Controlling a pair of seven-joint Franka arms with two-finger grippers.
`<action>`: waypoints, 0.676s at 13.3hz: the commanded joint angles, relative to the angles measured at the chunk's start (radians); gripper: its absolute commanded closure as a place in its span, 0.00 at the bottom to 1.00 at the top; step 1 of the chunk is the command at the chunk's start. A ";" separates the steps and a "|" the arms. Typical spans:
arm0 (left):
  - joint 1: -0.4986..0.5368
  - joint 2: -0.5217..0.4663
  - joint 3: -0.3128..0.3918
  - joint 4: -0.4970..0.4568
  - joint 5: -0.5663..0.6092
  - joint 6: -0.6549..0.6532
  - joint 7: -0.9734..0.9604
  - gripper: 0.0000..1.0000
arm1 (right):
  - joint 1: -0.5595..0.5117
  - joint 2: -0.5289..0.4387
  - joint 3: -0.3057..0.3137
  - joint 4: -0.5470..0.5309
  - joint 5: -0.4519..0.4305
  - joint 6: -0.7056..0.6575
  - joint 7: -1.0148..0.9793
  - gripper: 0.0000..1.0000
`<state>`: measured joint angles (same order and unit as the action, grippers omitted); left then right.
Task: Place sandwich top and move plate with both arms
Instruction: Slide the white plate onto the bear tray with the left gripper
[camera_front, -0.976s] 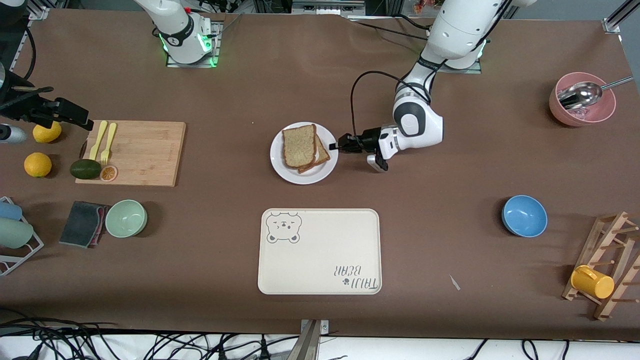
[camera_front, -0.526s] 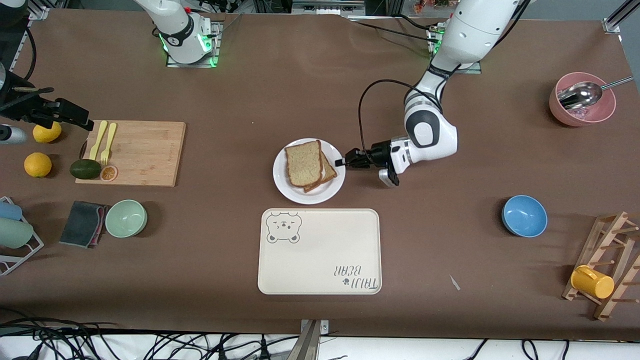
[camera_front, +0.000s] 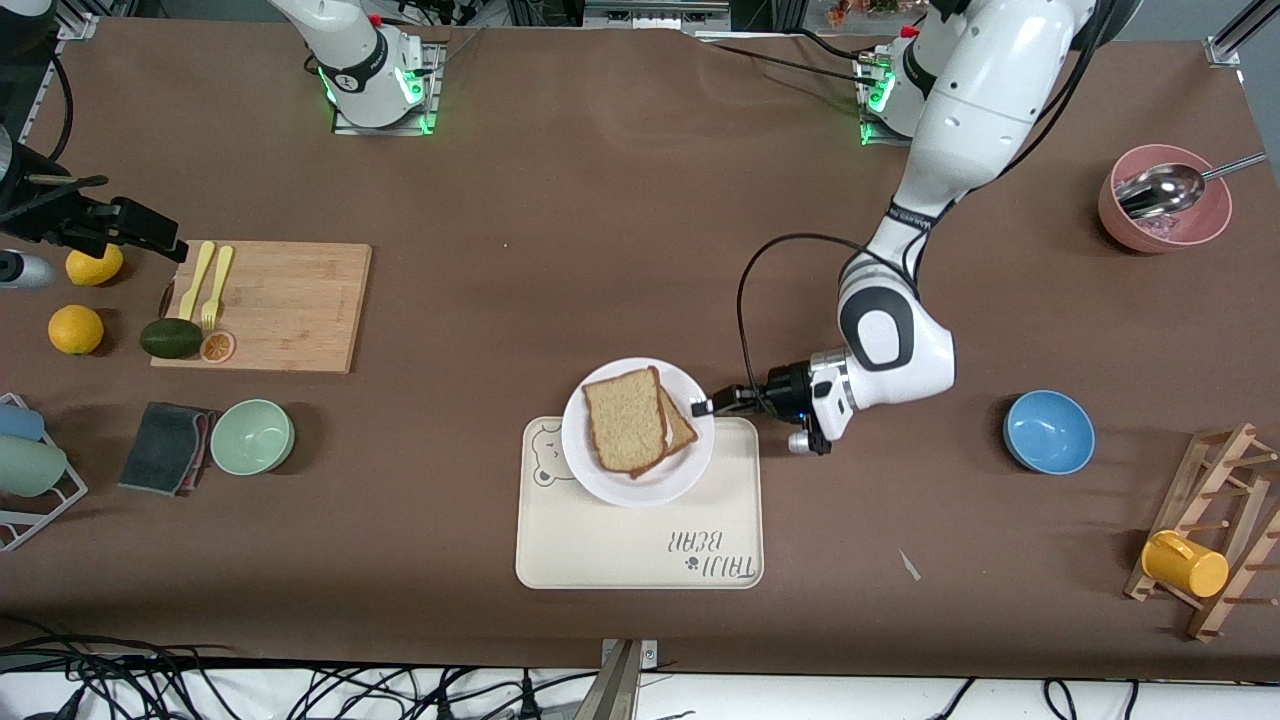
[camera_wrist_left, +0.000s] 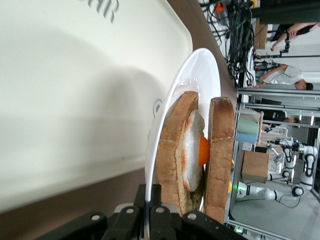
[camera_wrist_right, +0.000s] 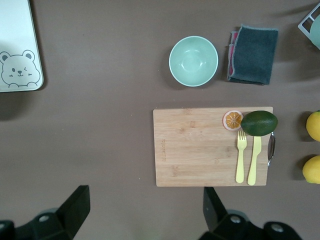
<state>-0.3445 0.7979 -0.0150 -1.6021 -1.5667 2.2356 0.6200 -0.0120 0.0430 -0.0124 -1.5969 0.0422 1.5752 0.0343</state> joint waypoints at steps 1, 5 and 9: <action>-0.002 0.151 0.038 0.235 0.051 -0.007 -0.150 1.00 | -0.009 -0.015 0.003 -0.017 0.021 0.012 -0.014 0.00; -0.010 0.250 0.066 0.370 0.059 0.043 -0.210 1.00 | -0.009 -0.015 0.005 -0.018 0.044 0.017 -0.014 0.00; -0.027 0.270 0.066 0.390 0.060 0.079 -0.218 1.00 | -0.009 -0.012 0.003 -0.018 0.045 0.016 -0.014 0.00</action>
<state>-0.3577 1.0456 0.0432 -1.2634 -1.5351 2.3051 0.4391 -0.0120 0.0431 -0.0124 -1.5973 0.0657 1.5792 0.0342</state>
